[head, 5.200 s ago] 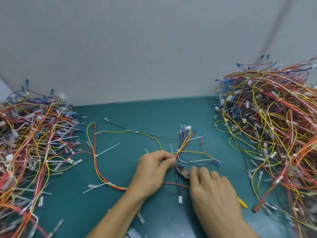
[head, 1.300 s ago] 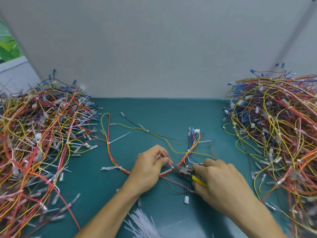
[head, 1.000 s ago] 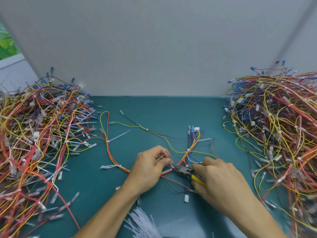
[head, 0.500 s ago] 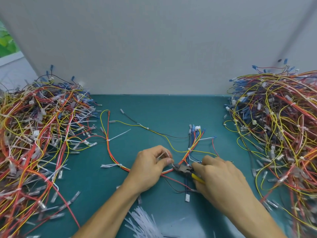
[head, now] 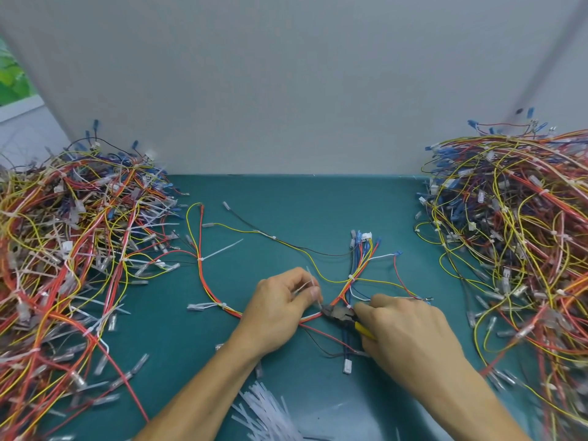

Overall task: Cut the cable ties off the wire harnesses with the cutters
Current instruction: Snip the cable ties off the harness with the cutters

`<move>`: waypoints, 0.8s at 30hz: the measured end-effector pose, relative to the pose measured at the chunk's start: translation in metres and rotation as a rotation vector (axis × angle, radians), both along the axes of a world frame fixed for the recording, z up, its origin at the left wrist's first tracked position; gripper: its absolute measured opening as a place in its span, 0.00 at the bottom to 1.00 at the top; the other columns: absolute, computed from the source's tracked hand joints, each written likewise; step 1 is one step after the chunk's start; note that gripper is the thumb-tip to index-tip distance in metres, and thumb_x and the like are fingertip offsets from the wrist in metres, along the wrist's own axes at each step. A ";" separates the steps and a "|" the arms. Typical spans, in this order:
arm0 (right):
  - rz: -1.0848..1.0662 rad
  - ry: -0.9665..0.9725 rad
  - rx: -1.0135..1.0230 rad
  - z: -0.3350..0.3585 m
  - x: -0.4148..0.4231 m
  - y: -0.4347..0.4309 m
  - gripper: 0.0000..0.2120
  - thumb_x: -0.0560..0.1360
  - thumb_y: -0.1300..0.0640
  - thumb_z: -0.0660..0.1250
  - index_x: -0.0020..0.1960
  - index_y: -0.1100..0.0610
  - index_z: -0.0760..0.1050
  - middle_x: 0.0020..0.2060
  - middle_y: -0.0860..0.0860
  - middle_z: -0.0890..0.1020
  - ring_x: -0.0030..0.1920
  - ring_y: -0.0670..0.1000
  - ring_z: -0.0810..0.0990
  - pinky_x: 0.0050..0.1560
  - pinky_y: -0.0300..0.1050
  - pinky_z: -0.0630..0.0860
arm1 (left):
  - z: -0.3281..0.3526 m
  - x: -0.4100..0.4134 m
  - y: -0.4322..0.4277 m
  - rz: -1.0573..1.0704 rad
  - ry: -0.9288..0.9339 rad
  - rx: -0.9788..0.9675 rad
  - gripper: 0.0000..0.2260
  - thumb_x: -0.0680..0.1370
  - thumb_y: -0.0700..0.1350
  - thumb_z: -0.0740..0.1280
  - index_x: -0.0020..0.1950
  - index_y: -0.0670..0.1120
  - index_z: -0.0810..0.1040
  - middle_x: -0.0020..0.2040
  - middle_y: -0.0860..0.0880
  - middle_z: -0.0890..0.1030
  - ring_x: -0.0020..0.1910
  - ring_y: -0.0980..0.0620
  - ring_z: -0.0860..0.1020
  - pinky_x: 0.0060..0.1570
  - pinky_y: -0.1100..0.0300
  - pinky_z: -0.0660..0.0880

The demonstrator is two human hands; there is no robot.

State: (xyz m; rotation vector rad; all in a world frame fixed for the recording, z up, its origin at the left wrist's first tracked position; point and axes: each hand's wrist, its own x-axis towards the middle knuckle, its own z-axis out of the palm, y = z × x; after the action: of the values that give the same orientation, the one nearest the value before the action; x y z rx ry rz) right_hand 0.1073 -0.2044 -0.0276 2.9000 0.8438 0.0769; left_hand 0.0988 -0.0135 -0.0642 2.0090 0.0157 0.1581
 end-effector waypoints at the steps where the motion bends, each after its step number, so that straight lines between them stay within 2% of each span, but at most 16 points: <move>1: -0.016 0.025 -0.005 -0.001 0.000 0.000 0.07 0.78 0.52 0.55 0.54 0.50 0.69 0.49 0.48 0.75 0.51 0.57 0.77 0.36 0.44 0.64 | 0.001 0.000 0.000 0.008 -0.005 0.003 0.09 0.77 0.40 0.67 0.38 0.49 0.77 0.38 0.54 0.82 0.40 0.56 0.78 0.46 0.63 0.72; 4: -0.039 0.052 0.040 -0.003 0.002 0.000 0.07 0.78 0.51 0.54 0.53 0.50 0.69 0.48 0.48 0.74 0.50 0.57 0.78 0.36 0.44 0.65 | 0.004 0.000 0.001 0.043 -0.013 -0.053 0.08 0.78 0.38 0.66 0.40 0.48 0.77 0.37 0.52 0.82 0.39 0.53 0.78 0.46 0.60 0.73; 6: -0.040 0.049 0.061 -0.004 0.002 -0.001 0.08 0.78 0.49 0.54 0.53 0.50 0.68 0.48 0.47 0.74 0.50 0.56 0.77 0.37 0.44 0.65 | 0.010 0.001 0.002 0.085 0.001 -0.238 0.08 0.78 0.35 0.65 0.43 0.46 0.77 0.34 0.51 0.81 0.29 0.56 0.75 0.35 0.66 0.72; 8: -0.046 0.050 0.106 -0.005 0.003 -0.004 0.09 0.78 0.46 0.53 0.51 0.49 0.68 0.48 0.47 0.74 0.50 0.55 0.77 0.38 0.44 0.66 | 0.018 0.003 0.007 0.167 0.027 -0.448 0.08 0.78 0.33 0.63 0.46 0.46 0.76 0.32 0.50 0.79 0.21 0.57 0.63 0.22 0.67 0.62; 9: -0.045 0.056 0.138 -0.004 0.004 -0.006 0.09 0.78 0.45 0.53 0.50 0.49 0.67 0.47 0.46 0.74 0.50 0.55 0.77 0.38 0.45 0.67 | 0.022 0.005 0.011 0.212 0.044 -0.548 0.09 0.78 0.32 0.61 0.47 0.45 0.75 0.31 0.50 0.77 0.20 0.57 0.59 0.21 0.68 0.57; 11: -0.031 0.076 0.225 -0.004 0.004 -0.007 0.09 0.77 0.43 0.54 0.48 0.49 0.63 0.45 0.46 0.74 0.48 0.55 0.76 0.39 0.45 0.69 | 0.031 0.008 0.021 0.280 0.081 -0.729 0.10 0.77 0.31 0.56 0.47 0.44 0.73 0.29 0.50 0.71 0.22 0.57 0.57 0.21 0.67 0.53; 14: 0.020 0.106 0.322 0.002 0.003 -0.002 0.10 0.77 0.42 0.56 0.48 0.47 0.60 0.45 0.45 0.71 0.44 0.53 0.72 0.41 0.46 0.70 | 0.040 0.007 0.033 0.321 0.161 -0.853 0.10 0.76 0.31 0.52 0.46 0.42 0.71 0.28 0.50 0.67 0.23 0.55 0.61 0.21 0.66 0.55; 16: 0.071 0.130 0.313 0.007 0.003 0.003 0.10 0.77 0.41 0.55 0.50 0.47 0.64 0.45 0.45 0.69 0.46 0.52 0.72 0.44 0.46 0.71 | 0.040 0.003 0.038 0.329 0.245 -0.815 0.11 0.75 0.31 0.51 0.45 0.43 0.70 0.28 0.49 0.69 0.23 0.54 0.63 0.20 0.66 0.56; 20: 0.158 0.175 0.162 0.026 0.014 0.015 0.14 0.77 0.39 0.56 0.56 0.46 0.69 0.51 0.46 0.71 0.53 0.53 0.73 0.45 0.46 0.62 | 0.031 0.000 0.038 0.347 0.418 -0.561 0.07 0.76 0.35 0.56 0.43 0.44 0.71 0.29 0.49 0.68 0.21 0.56 0.57 0.20 0.69 0.52; 22: 0.154 0.226 0.099 0.033 0.020 0.018 0.14 0.77 0.40 0.56 0.56 0.46 0.71 0.52 0.47 0.71 0.55 0.53 0.73 0.45 0.46 0.61 | 0.024 0.000 0.035 0.326 0.433 -0.433 0.03 0.76 0.39 0.62 0.42 0.44 0.74 0.31 0.49 0.70 0.20 0.57 0.57 0.21 0.70 0.52; 24: 0.128 0.273 0.082 0.034 0.023 0.018 0.13 0.78 0.41 0.56 0.54 0.47 0.72 0.52 0.47 0.72 0.55 0.53 0.74 0.44 0.46 0.62 | 0.020 -0.002 0.034 0.275 0.404 -0.305 0.05 0.75 0.40 0.66 0.39 0.43 0.78 0.33 0.48 0.75 0.19 0.57 0.59 0.20 0.69 0.54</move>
State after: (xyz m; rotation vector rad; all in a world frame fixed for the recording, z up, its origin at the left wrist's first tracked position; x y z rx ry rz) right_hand 0.1306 -0.1861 0.0060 2.9730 1.0926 -0.2855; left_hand 0.0965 0.0203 -0.0443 1.6968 0.5429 -0.0750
